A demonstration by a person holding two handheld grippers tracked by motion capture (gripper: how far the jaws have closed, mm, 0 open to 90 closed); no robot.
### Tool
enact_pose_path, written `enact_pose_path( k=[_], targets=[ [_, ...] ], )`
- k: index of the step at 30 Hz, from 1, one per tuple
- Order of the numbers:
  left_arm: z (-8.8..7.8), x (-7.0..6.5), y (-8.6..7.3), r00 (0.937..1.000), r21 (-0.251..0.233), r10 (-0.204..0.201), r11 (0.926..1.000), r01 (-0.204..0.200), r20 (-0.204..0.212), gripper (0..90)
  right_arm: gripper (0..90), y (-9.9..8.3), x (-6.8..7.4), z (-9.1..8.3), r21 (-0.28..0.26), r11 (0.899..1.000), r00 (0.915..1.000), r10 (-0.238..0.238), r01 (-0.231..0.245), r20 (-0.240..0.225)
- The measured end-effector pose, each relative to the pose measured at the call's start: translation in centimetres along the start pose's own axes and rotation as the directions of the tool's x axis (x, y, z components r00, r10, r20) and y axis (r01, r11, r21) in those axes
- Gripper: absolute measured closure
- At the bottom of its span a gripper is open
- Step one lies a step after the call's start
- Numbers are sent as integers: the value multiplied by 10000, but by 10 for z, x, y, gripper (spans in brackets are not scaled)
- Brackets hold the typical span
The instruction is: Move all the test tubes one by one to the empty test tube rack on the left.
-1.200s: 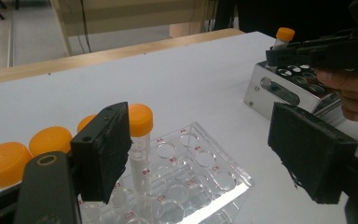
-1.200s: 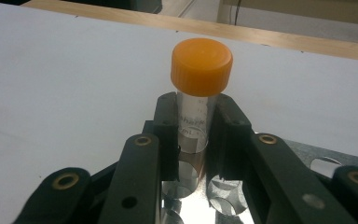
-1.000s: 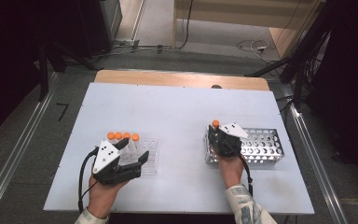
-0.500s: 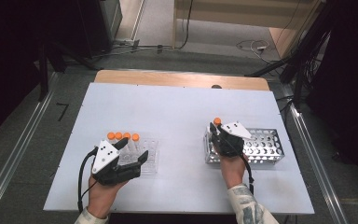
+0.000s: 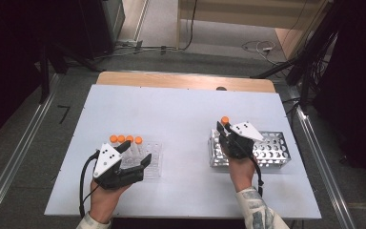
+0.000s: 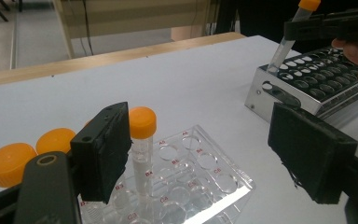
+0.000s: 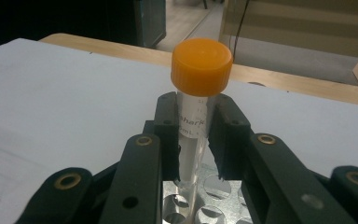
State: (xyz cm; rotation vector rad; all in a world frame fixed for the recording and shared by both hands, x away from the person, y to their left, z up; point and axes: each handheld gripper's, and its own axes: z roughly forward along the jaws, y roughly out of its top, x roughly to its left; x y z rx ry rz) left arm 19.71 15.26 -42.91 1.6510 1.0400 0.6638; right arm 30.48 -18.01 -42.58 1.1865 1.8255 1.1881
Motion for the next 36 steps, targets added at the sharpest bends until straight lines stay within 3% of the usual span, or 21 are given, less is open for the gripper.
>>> enact_pose_path(
  k=[18,36],
  targets=[
    [0,0,0,10000,-6,-11,10000,11,-8,213,719,6,-3,-25,-551,9984,9992,-112,90,-385],
    [1,-1,0,10000,26,-49,10000,49,23,213,719,5,20,-42,-829,9948,9870,-702,586,-1447]
  ],
)
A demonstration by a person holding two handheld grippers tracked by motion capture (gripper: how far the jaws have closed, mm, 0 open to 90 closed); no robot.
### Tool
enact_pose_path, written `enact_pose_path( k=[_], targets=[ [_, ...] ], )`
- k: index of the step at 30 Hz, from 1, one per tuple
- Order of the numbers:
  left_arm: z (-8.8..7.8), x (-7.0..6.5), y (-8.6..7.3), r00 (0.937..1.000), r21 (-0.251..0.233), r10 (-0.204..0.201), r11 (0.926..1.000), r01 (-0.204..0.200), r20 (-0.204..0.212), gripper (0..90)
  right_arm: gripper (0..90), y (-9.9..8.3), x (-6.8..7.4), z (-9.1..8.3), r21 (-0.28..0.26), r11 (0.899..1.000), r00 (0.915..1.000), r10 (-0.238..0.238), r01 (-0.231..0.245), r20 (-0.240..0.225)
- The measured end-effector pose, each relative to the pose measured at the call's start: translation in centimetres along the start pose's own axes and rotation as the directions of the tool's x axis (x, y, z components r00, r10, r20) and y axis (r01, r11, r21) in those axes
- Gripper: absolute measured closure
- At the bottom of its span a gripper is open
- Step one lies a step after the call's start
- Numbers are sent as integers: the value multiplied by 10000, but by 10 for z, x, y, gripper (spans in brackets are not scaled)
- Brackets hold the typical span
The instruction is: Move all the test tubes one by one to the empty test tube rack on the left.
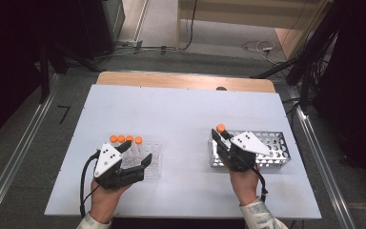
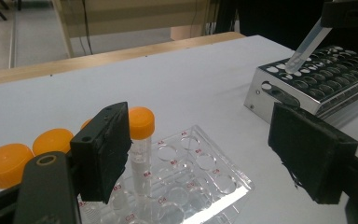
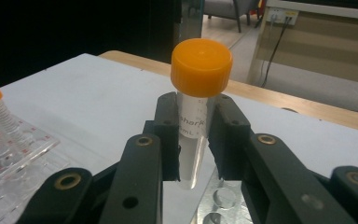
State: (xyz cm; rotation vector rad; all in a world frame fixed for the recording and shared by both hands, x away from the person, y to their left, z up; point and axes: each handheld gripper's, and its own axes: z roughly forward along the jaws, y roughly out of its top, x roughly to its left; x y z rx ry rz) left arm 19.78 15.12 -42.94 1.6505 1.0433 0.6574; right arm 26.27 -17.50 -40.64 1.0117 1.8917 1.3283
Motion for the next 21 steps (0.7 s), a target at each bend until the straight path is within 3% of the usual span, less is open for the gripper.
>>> enact_pose_path(
  k=[13,21],
  targets=[
    [0,0,1,9997,-83,-190,9998,191,143,213,719,-12,26,13,374,9984,9969,-388,415,-686],
    [4,-5,2,9996,7,-78,10000,78,280,213,719,-19,40,16,597,9960,9921,-601,669,-1099]
  ],
)
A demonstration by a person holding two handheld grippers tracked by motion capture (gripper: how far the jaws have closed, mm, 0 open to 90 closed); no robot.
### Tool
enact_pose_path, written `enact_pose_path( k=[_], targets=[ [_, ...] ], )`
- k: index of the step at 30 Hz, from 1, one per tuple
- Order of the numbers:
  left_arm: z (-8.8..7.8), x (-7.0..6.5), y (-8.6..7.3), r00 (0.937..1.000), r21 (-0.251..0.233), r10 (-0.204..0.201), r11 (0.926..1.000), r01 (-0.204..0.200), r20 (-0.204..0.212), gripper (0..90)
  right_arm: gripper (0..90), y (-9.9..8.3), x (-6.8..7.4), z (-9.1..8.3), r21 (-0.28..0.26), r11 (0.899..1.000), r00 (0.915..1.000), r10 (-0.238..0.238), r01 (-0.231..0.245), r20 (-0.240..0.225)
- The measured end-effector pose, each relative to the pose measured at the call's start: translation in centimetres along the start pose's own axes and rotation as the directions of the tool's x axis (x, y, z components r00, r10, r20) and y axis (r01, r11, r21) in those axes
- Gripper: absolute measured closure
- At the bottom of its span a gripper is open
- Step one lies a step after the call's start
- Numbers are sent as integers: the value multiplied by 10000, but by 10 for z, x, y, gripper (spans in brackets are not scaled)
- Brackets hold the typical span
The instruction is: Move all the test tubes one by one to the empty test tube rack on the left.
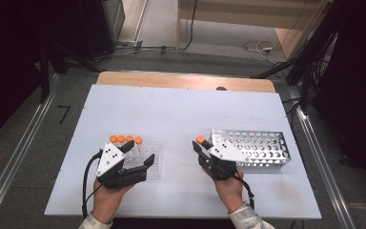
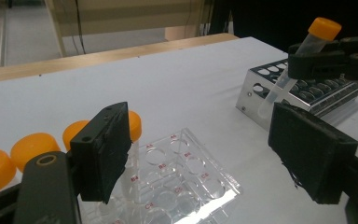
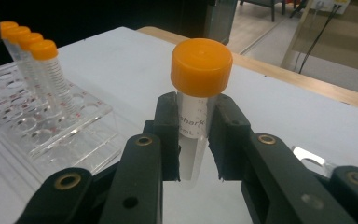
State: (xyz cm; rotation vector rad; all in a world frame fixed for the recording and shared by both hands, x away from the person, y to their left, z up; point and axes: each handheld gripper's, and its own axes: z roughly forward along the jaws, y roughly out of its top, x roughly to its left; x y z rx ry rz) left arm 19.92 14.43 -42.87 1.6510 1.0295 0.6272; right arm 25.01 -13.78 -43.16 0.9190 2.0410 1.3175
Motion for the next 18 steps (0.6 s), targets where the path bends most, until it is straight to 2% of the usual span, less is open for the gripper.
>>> enact_pose_path(
  k=[10,18],
  targets=[
    [8,-9,3,9996,41,132,9999,-133,266,217,719,-9,16,8,383,9986,9984,-361,377,-428],
    [17,-21,14,9975,-167,382,9992,-373,587,256,719,-12,29,14,555,9964,9951,-602,647,-790]
  ],
)
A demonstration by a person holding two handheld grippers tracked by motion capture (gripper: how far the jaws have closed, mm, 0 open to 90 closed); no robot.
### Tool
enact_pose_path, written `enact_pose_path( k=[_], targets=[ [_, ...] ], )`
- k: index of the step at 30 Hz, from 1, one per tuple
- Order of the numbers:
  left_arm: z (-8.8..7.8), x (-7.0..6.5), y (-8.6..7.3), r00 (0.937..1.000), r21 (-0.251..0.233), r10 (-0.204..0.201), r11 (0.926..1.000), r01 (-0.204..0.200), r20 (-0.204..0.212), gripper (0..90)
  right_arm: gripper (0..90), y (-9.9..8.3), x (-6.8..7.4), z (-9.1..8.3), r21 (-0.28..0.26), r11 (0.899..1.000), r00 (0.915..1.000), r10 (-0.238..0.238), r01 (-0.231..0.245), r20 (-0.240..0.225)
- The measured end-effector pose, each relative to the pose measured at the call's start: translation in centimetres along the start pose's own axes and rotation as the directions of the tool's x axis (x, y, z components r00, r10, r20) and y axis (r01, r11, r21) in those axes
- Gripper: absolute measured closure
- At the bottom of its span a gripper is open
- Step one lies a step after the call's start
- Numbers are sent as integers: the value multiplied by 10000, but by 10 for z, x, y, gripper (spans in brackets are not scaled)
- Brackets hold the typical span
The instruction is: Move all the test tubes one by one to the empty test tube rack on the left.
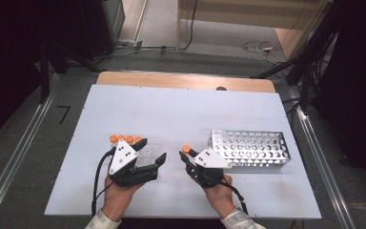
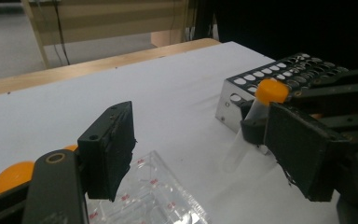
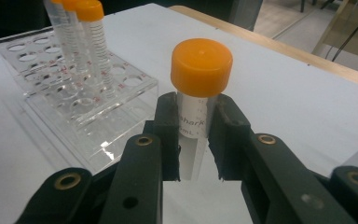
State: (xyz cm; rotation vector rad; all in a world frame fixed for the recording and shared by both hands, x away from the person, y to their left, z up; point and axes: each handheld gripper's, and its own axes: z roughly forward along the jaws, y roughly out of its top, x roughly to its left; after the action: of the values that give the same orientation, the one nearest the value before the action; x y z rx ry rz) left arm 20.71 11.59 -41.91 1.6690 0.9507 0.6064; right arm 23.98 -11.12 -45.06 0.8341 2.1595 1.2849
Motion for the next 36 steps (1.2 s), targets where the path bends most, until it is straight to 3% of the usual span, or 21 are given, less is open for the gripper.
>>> enact_pose_path(
  k=[8,16,32,36],
  targets=[
    [12,-10,7,9982,22,215,9998,-216,562,331,719,-1,9,4,99,9999,9997,-96,99,-243],
    [24,-16,5,9926,351,338,9987,-381,1169,418,719,1,14,6,66,9999,9990,-124,127,-422],
    [34,-22,-1,9864,517,836,9944,-917,1412,676,718,3,18,6,29,9998,9984,-190,192,-535],
    [34,-23,-1,9860,512,918,9937,-998,1392,695,716,3,17,6,20,9998,9984,-174,175,-544]
  ],
)
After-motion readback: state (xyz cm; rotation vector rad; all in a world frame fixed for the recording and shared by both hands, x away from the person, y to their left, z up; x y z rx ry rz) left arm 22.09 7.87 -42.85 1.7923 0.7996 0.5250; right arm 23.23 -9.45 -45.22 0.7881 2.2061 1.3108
